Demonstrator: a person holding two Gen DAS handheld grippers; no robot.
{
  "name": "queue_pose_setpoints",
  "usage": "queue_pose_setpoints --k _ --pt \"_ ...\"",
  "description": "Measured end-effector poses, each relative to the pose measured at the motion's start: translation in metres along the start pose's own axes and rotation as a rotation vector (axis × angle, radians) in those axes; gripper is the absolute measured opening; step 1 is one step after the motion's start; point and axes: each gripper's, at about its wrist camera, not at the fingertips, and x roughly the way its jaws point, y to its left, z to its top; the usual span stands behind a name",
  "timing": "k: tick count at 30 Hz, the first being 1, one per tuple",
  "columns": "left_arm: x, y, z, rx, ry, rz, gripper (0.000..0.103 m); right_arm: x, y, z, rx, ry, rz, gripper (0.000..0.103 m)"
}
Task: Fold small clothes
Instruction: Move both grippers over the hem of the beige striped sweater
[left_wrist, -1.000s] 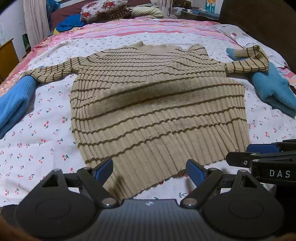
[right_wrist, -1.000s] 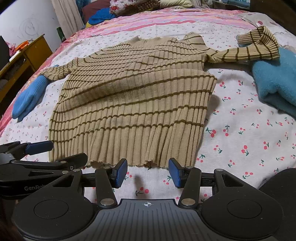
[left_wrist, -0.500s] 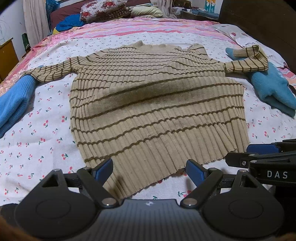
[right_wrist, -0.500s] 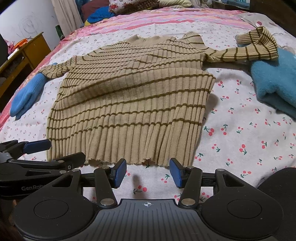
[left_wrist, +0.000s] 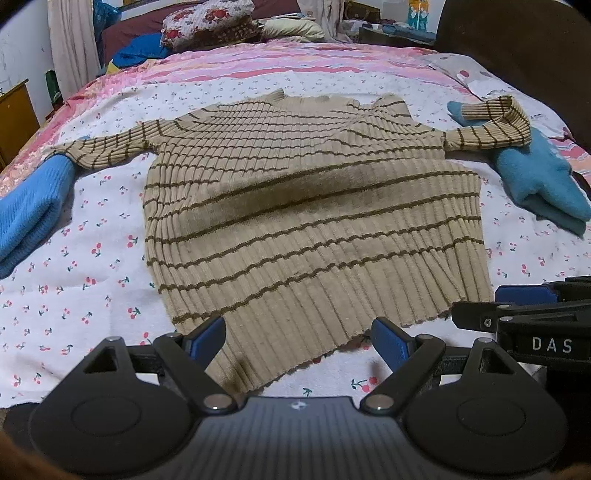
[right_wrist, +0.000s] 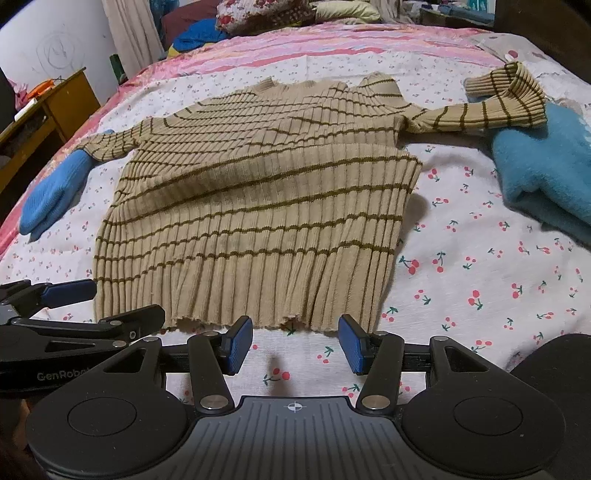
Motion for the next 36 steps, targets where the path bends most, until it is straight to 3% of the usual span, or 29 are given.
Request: queue_pose_setpoints --k 13,19,36 --pt "-0.025 -0.006 -0.005 0.015 -0.051 0.039 0.092 -0.028 -0.004 -0.010 0.019 -0.084 0.038 0.053" --pt "-0.031 -0.005 -0.001 -0.012 -0.073 0.020 0.092 -0.037 -0.006 -0.010 0.014 -0.119 0.032 0.053" --pt "0.007 0.007 0.015 -0.003 -0.029 0.023 0.092 0.001 -0.003 0.015 0.014 -0.106 0.031 0.053"
